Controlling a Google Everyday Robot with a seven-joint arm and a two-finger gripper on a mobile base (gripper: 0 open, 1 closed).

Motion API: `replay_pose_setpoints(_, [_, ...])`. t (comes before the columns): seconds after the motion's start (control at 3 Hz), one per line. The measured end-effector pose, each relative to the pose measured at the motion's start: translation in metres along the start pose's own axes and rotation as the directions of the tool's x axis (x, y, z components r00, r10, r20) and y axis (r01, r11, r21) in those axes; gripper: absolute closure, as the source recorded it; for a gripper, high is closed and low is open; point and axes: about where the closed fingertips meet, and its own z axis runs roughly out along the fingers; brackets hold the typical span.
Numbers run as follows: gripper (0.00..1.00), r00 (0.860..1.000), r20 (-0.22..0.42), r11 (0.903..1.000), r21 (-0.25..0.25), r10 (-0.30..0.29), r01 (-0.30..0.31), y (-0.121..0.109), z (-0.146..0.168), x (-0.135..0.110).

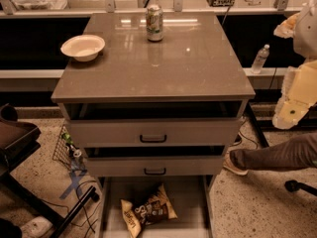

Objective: Pick brown chip bag from bottom drawer and place on counter

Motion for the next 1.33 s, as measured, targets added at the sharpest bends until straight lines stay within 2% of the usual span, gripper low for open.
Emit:
replay_pose_setpoints(0.67, [0.0, 1.0, 0.021, 0.9998, 0.02, 0.006, -0.006, -0.002, 0.0, -0.003])
replay_pose_setpoints(1.0, [0.0, 0.997, 0.075, 0.9991, 0.04, 0.011, -0.014, 0.002, 0.016, -0.003])
replay_pose_setpoints(1.33, [0.0, 0.985, 0.173, 0.9968, 0.073, 0.02, -0.033, 0.012, 0.046, -0.003])
